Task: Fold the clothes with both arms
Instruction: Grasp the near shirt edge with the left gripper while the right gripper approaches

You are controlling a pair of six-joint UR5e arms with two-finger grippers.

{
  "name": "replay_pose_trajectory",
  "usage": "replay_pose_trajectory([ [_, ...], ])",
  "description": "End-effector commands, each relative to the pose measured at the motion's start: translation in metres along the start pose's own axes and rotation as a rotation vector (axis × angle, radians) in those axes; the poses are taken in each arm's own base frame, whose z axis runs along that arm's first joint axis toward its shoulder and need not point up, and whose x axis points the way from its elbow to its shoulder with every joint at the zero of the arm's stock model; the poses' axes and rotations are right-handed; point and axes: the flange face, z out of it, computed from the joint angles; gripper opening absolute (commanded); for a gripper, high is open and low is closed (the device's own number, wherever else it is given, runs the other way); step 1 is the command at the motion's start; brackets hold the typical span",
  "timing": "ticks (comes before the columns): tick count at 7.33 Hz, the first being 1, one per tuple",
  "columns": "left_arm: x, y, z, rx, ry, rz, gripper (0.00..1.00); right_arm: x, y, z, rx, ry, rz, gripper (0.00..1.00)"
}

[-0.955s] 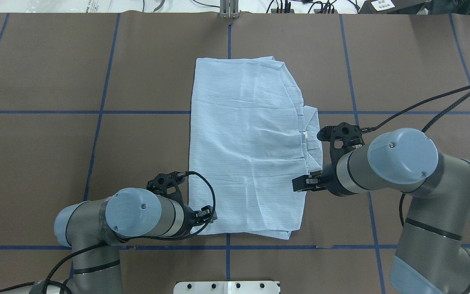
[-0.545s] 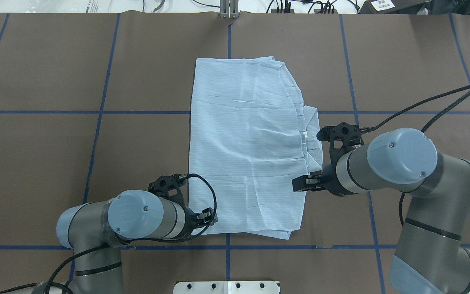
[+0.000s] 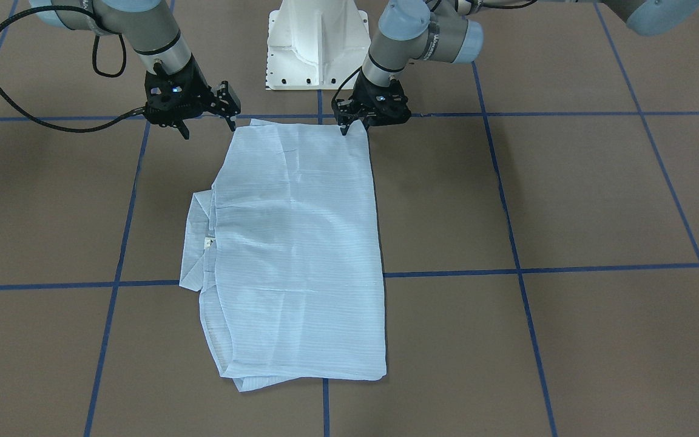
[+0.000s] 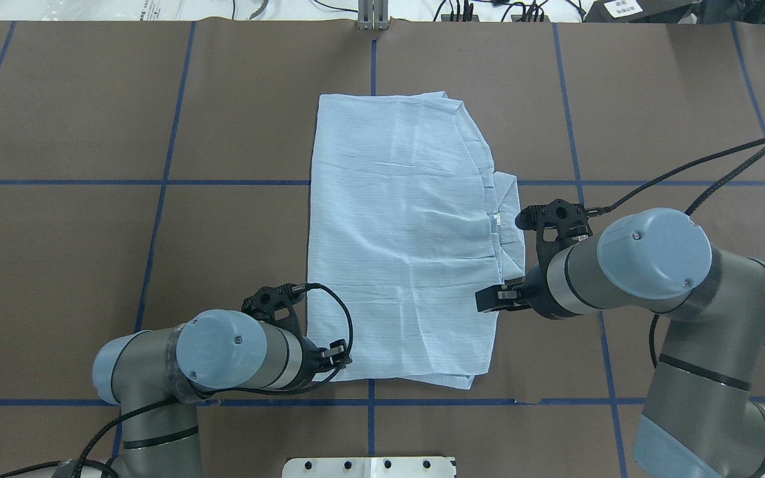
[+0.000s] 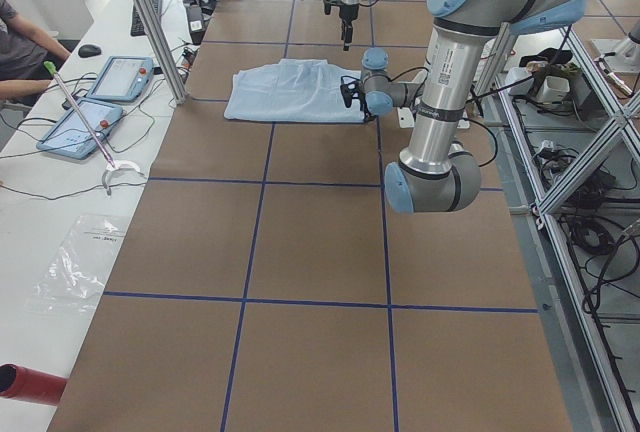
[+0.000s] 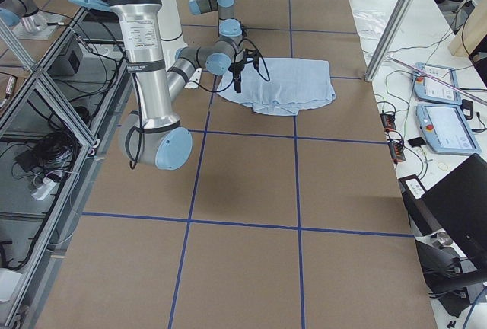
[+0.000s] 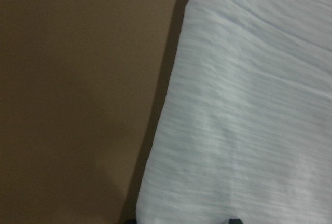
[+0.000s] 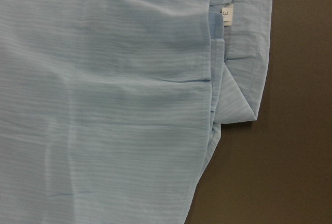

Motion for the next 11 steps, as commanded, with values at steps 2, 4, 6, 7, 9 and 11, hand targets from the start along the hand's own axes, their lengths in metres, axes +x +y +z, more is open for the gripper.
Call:
replay_pose_trajectory([
  [2, 0.001, 0.000, -0.001, -0.001, 0.003, 0.002, 0.44, 0.003, 0.001, 0.002, -0.003, 0.008, -0.004, 1.00],
  [4, 0.001, 0.000, -0.002, 0.000, 0.005, 0.003, 0.42, 0.004, 0.001, 0.003, -0.004, 0.009, -0.004, 1.00],
  [6, 0.001, 0.000, -0.002, 0.002, 0.005, 0.003, 0.17, 0.006, 0.001, 0.003, -0.003, 0.012, -0.003, 1.00],
  [7, 0.001, 0.000, -0.002, 0.002, 0.005, 0.003, 0.00, 0.005, 0.001, 0.003, -0.001, 0.011, 0.000, 1.00],
  [9, 0.006, 0.000, -0.012, 0.000, 0.025, 0.005, 0.00, 0.003, 0.000, 0.001, 0.008, 0.009, 0.010, 1.00],
  [11, 0.014, -0.006, -0.029, 0.004, 0.059, 0.010, 0.00, -0.001, 0.004, 0.002, 0.009, 0.006, 0.098, 1.00],
])
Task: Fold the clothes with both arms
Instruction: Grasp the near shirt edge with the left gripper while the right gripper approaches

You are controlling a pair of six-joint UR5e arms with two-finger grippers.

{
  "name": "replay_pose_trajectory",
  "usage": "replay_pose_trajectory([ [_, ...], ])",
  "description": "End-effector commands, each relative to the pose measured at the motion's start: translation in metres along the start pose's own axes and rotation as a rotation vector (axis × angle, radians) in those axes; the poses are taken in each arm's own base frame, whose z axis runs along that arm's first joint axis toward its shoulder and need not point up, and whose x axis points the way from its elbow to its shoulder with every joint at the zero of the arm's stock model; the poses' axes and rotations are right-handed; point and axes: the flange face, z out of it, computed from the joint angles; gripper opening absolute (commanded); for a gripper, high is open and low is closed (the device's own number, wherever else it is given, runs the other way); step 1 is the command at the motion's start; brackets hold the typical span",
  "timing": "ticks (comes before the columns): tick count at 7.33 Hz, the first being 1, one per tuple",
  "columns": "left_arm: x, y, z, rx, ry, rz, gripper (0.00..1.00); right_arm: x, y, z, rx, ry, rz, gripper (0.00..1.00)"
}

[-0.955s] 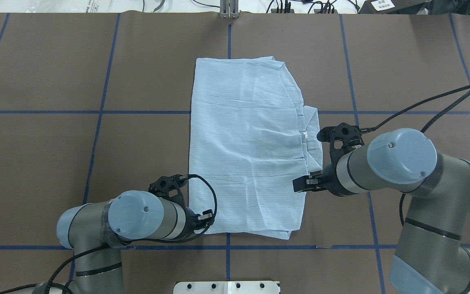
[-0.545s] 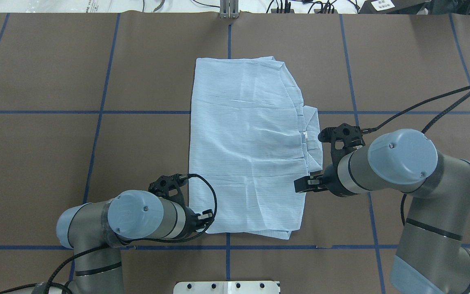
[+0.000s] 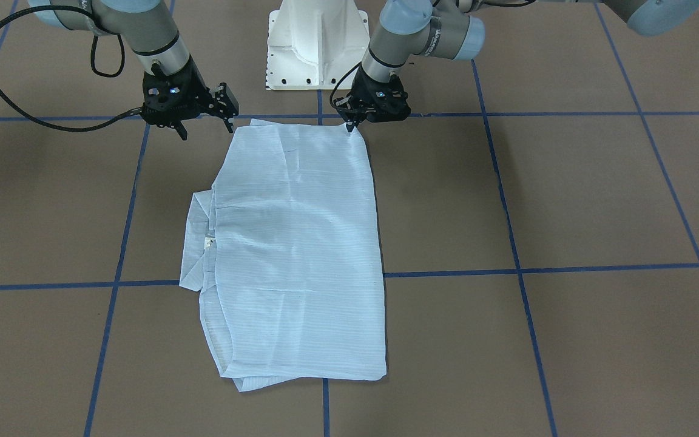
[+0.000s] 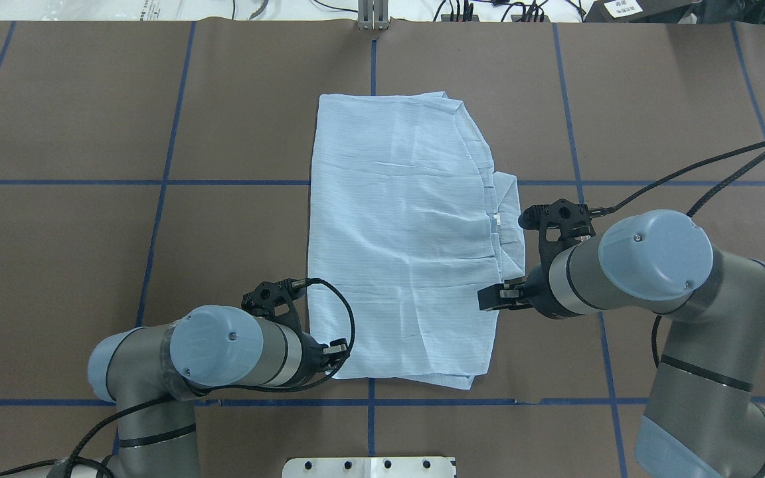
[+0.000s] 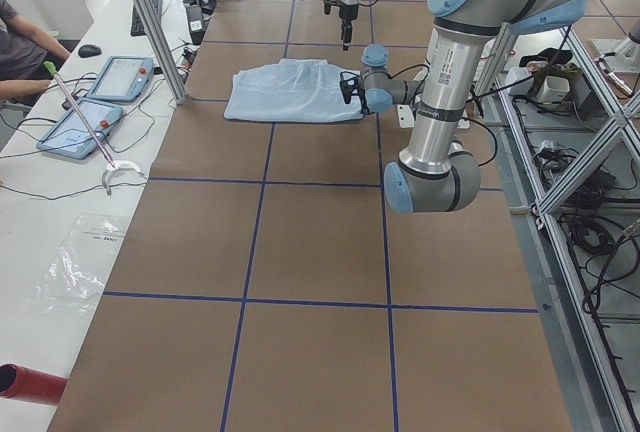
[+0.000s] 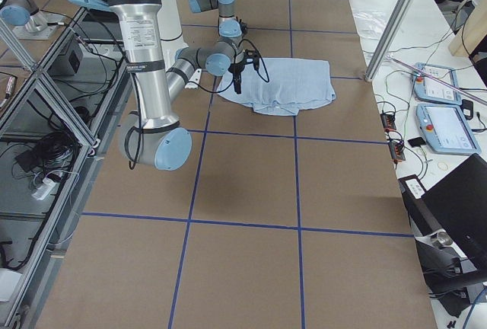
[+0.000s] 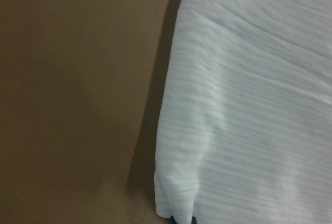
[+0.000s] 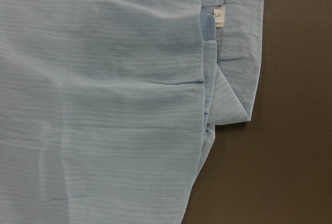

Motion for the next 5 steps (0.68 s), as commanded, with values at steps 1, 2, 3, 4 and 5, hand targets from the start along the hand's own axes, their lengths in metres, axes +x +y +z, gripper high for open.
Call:
replay_pose_trajectory([
  [1, 0.007, -0.006, -0.016, 0.005, 0.033, 0.007, 0.00, -0.012, 0.015, 0.006, -0.010, -0.006, 0.120, 1.00],
  [2, 0.007, -0.007, -0.016, 0.006, 0.033, 0.006, 0.00, -0.030, 0.035, 0.015, -0.009, -0.011, 0.209, 1.00],
  [3, 0.008, -0.011, -0.017, 0.013, 0.036, 0.003, 0.00, -0.046, 0.057, 0.024, 0.009, -0.010, 0.300, 1.00],
  [4, 0.008, -0.013, -0.018, 0.015, 0.038, 0.002, 0.00, -0.064, 0.081, 0.035, 0.023, -0.009, 0.387, 1.00],
  [5, 0.007, -0.013, -0.018, 0.015, 0.037, 0.001, 0.00, -0.071, 0.099, 0.049, 0.034, 0.011, 0.476, 1.00],
])
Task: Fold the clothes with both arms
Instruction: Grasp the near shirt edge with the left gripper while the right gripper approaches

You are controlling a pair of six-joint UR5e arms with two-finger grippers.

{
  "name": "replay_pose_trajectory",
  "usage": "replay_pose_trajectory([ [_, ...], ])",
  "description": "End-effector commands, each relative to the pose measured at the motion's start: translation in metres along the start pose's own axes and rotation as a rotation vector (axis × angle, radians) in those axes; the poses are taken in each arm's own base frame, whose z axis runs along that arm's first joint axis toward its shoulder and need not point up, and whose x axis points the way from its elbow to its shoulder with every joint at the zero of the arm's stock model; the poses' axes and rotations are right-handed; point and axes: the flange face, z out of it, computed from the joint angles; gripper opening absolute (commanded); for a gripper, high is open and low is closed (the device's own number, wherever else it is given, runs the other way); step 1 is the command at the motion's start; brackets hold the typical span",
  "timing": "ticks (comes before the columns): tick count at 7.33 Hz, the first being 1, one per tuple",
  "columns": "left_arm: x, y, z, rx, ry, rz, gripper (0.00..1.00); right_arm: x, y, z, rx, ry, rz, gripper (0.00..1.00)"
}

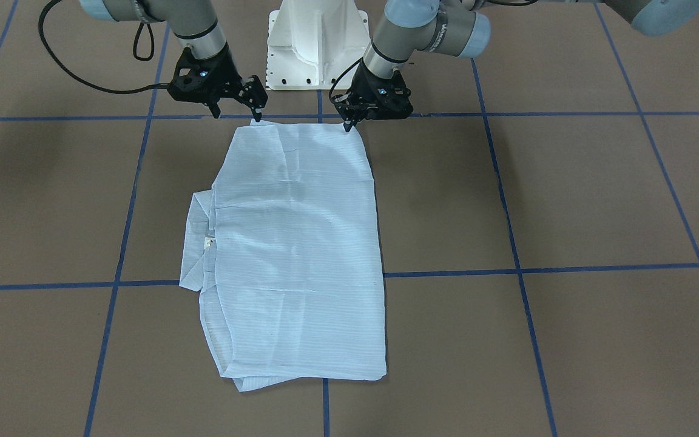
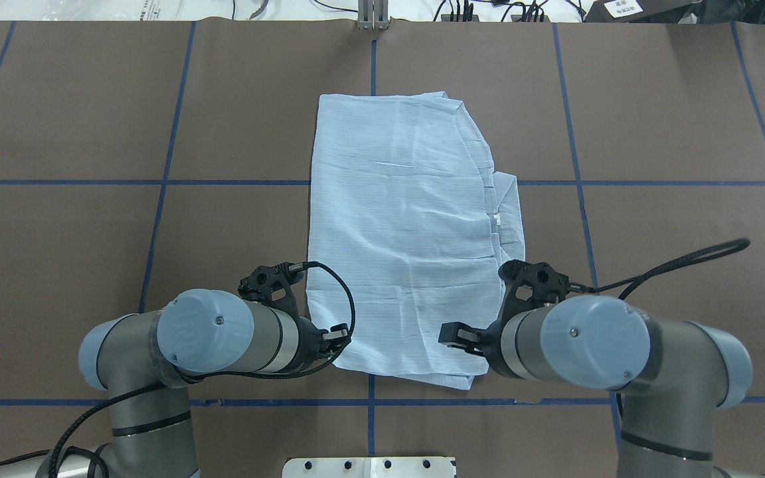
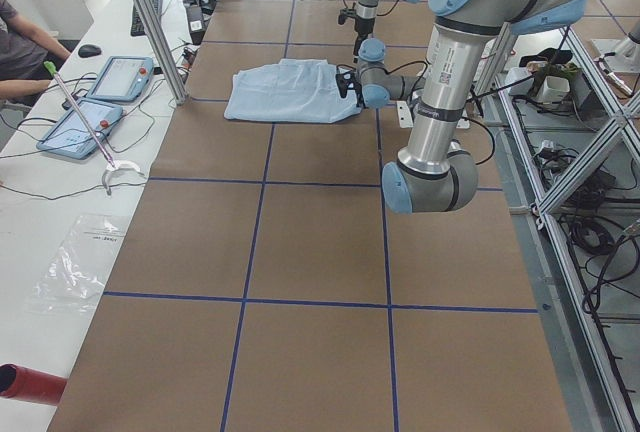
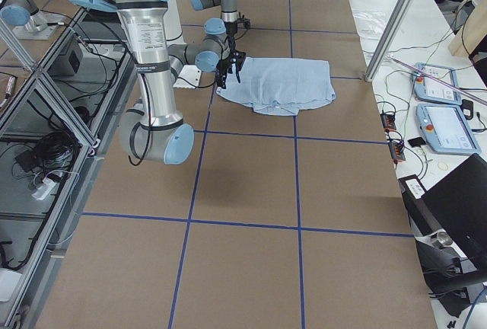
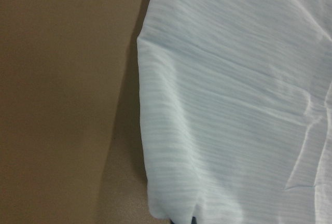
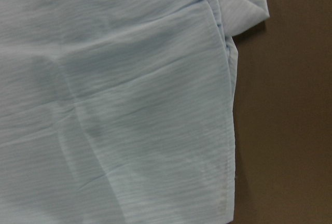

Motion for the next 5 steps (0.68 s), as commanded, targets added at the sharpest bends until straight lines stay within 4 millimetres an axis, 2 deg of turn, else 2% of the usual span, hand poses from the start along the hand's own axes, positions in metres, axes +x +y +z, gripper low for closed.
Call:
replay_pose_trajectory([
  [1, -0.001, -0.001, 0.000, 0.002, 0.000, -0.001, 0.00, -0.008, 0.027, 0.034, 0.037, 0.042, 0.276, 1.00],
  [5, -0.001, -0.005, -0.001, 0.009, 0.000, -0.004, 0.00, -0.018, 0.029, 0.055, 0.065, 0.085, 0.393, 1.00],
])
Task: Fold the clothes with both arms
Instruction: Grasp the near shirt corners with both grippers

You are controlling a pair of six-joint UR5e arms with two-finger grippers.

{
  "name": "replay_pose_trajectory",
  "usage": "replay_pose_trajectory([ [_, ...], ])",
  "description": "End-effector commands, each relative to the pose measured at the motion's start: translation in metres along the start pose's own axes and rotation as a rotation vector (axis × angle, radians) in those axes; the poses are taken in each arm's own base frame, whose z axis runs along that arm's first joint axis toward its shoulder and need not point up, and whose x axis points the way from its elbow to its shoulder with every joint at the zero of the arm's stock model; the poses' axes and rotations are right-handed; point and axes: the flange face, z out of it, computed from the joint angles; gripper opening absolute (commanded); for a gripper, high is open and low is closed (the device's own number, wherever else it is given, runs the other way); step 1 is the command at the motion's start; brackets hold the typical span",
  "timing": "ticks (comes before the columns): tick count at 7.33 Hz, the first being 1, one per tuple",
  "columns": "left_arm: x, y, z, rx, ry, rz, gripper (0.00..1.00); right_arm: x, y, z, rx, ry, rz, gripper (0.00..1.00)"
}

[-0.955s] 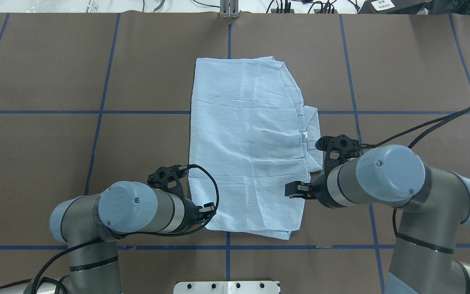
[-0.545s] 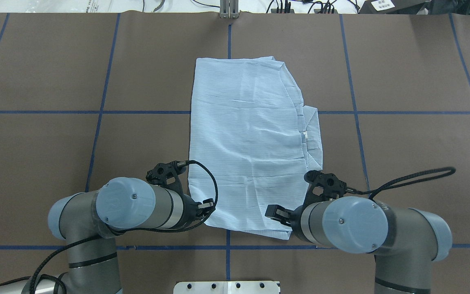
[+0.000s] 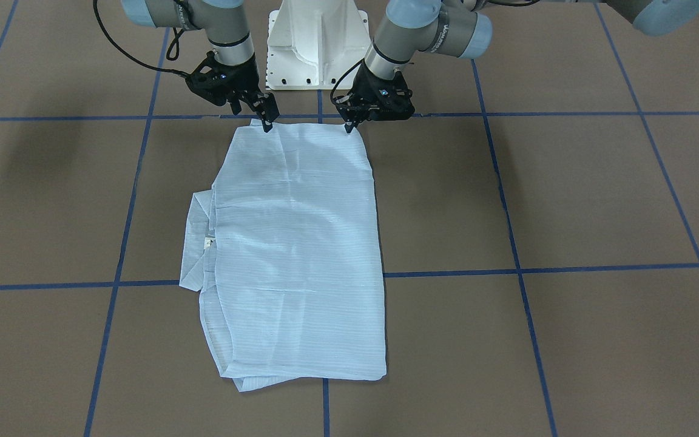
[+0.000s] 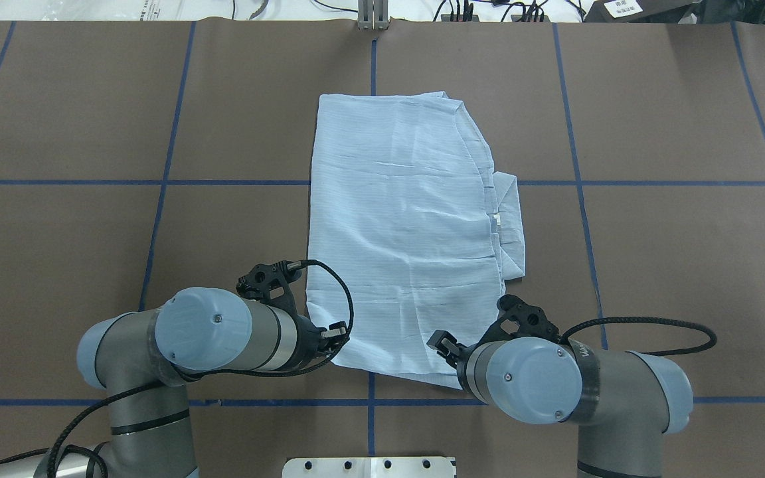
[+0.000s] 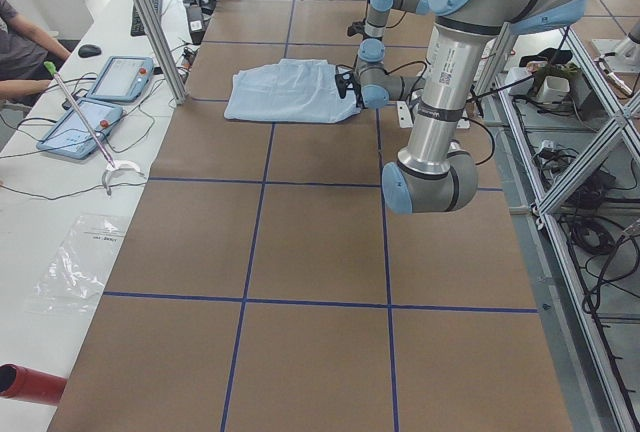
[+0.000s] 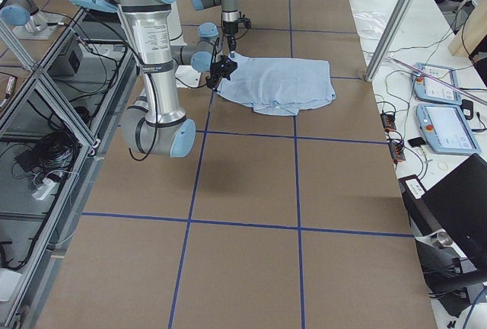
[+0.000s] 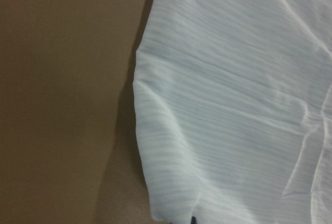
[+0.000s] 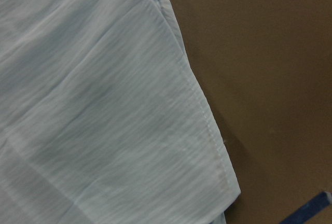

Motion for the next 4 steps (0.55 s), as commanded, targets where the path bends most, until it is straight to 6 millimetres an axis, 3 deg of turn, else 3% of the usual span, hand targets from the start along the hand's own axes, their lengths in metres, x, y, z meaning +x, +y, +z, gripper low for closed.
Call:
replay_pose_trajectory([
  [1, 0.0001, -0.0020, -0.0007, 0.003, 0.001, -0.002, 0.00, -0.0069, 0.0047, 0.0126, 0.009, 0.016, 0.036, 1.00],
  [4, 0.0001, -0.0020, -0.0007, 0.003, 0.001, -0.002, 0.00, -0.0051, 0.0069, 0.0202, 0.006, 0.034, 0.050, 1.00],
])
